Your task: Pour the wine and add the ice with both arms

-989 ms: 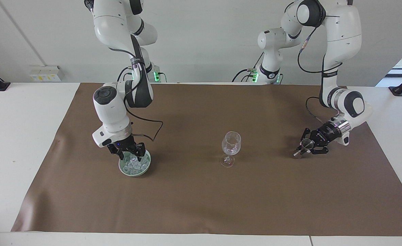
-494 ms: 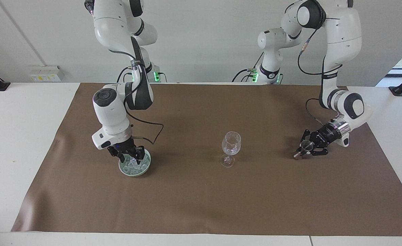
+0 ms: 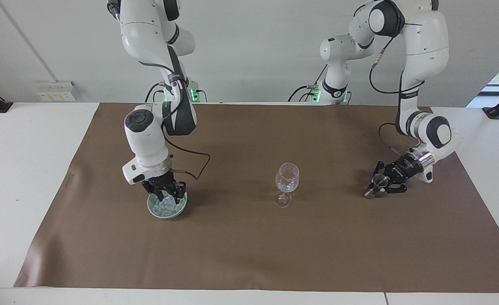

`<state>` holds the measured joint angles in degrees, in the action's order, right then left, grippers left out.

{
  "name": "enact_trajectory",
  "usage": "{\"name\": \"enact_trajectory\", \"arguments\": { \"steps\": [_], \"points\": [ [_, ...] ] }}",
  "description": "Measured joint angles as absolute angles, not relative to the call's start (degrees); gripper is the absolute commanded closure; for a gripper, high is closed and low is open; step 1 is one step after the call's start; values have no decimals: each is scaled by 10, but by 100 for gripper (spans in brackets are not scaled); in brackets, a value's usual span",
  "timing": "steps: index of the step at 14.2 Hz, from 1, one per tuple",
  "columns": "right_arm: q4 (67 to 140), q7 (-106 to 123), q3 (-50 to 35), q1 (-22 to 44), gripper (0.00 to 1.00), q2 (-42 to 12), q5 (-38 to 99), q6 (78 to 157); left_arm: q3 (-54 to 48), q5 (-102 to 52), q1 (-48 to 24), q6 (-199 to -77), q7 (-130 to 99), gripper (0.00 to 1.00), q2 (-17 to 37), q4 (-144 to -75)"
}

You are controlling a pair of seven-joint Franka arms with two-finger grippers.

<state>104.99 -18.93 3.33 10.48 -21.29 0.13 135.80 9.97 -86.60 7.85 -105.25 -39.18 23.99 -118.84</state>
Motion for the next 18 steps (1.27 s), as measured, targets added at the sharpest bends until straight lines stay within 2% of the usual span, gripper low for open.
{"name": "enact_trajectory", "arguments": {
  "steps": [1, 2, 3, 8, 9, 10, 11, 12, 18],
  "points": [
    [1050, -189, 34, 105, 38, -214, 1, 1358, 100, -866, 79, -1052, -392, 81, 240, -1188],
    [1050, -189, 34, 104, 38, -215, 1, 1358, 100, -866, 79, -1052, -392, 70, 241, -1188],
    [1050, -189, 34, 104, 40, -215, 1, 1358, 100, -866, 79, -1052, -392, 63, 241, -1188],
    [1050, -189, 35, 104, 53, -215, 1, 1355, 100, -866, 79, -1053, -391, 53, 241, -1188],
    [1050, -189, 35, 104, 63, -215, 1, 1355, 100, -866, 79, -1053, -391, 50, 241, -1188],
    [1050, -189, 35, 104, 84, -216, 1, 1355, 100, -866, 79, -1053, -391, 40, 241, -1188],
    [1050, -189, 35, 104, 100, -216, 0, 1354, 101, -866, 79, -1053, -391, 18, 241, -1188],
    [1050, -189, 35, 104, 100, -215, 0, 1352, 101, -866, 79, -1053, -391, 0, 241, -1188],
    [1049, -189, 35, 104, 100, -215, -1, 1350, 102, -826, 98, -1052, -390, 0, 245, -1166]
  ]
}}
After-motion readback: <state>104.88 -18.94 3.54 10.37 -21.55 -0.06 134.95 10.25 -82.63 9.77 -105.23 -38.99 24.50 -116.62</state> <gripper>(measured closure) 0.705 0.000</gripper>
